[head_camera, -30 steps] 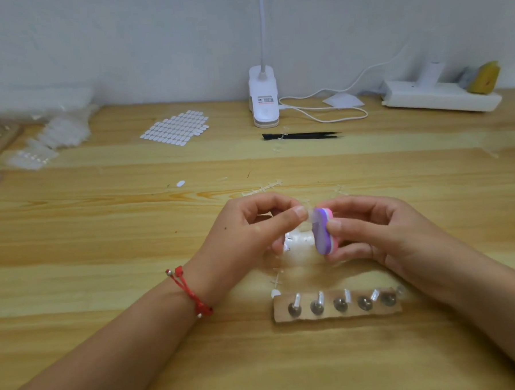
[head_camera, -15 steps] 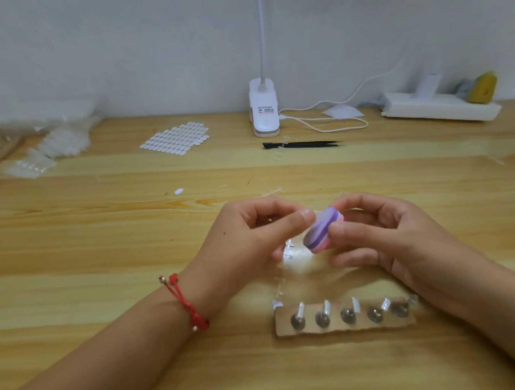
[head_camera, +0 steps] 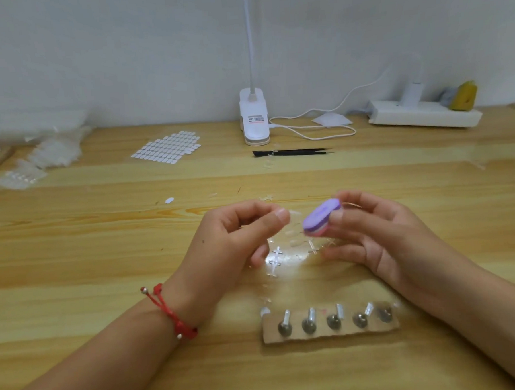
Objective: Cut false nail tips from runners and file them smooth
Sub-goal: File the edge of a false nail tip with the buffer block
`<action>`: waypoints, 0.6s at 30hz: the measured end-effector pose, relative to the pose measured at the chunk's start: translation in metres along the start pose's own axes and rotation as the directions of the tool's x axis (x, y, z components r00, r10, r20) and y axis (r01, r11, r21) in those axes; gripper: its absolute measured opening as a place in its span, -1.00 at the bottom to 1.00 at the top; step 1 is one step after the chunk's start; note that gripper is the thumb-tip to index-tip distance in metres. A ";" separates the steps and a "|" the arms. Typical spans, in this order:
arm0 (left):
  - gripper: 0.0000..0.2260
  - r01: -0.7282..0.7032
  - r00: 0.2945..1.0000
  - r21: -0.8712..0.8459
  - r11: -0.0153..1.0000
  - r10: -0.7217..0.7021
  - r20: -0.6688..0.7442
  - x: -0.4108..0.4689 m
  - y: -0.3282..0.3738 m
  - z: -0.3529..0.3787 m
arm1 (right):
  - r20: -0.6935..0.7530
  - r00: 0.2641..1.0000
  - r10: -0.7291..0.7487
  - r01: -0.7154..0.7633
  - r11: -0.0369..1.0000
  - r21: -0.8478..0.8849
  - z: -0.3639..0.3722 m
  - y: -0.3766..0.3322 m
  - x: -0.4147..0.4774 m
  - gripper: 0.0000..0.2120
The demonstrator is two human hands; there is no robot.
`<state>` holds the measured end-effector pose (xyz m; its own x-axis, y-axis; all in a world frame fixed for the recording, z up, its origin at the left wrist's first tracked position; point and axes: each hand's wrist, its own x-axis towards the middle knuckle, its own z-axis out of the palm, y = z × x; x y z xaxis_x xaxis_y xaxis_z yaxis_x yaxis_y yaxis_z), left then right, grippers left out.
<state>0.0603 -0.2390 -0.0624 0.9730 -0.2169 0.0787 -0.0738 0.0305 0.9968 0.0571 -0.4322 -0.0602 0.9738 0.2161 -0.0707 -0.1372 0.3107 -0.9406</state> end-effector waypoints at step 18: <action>-0.91 -0.026 0.999 0.003 1.000 0.026 -0.019 0.000 -0.002 0.003 | -0.045 0.998 -0.037 0.040 0.997 0.059 0.004 0.003 0.000 -0.73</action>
<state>0.0595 -0.2421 -0.0643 0.9746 -0.1979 0.1046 -0.1000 0.0333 0.9944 0.0557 -0.4276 -0.0621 0.9855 0.1621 -0.0506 -0.1086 0.3727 -0.9216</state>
